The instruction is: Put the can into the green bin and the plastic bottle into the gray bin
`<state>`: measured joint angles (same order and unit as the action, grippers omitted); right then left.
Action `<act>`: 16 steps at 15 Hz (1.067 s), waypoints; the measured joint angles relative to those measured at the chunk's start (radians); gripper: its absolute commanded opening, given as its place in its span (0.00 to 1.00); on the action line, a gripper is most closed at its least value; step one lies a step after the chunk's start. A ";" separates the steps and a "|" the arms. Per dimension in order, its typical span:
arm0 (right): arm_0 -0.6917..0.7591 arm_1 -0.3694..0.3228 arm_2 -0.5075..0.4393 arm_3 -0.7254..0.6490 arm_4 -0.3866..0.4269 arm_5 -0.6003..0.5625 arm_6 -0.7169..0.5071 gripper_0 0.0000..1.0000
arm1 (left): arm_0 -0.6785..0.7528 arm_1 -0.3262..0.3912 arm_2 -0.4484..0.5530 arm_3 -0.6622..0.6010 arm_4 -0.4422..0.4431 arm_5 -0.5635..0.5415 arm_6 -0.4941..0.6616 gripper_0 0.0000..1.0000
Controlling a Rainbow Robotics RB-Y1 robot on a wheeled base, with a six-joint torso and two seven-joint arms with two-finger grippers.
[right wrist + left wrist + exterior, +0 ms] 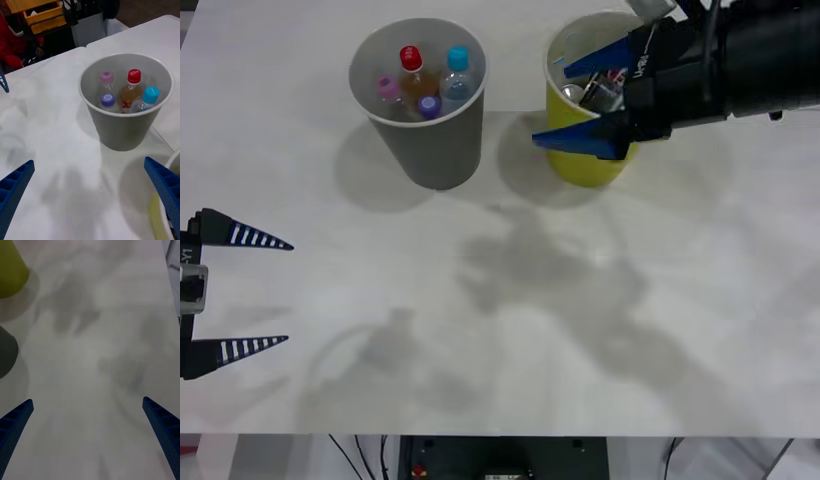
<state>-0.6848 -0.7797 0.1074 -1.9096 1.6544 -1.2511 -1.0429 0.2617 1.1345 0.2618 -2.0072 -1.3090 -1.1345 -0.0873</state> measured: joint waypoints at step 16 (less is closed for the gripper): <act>0.646 -0.015 -0.421 -0.147 -0.193 -0.225 0.664 1.00 | 0.000 0.000 0.000 0.000 0.000 0.000 0.000 1.00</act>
<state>-0.0391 -0.7943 -0.3135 -2.0562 1.4618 -1.4757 -0.3789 0.2618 1.1345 0.2618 -2.0071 -1.3090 -1.1345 -0.0873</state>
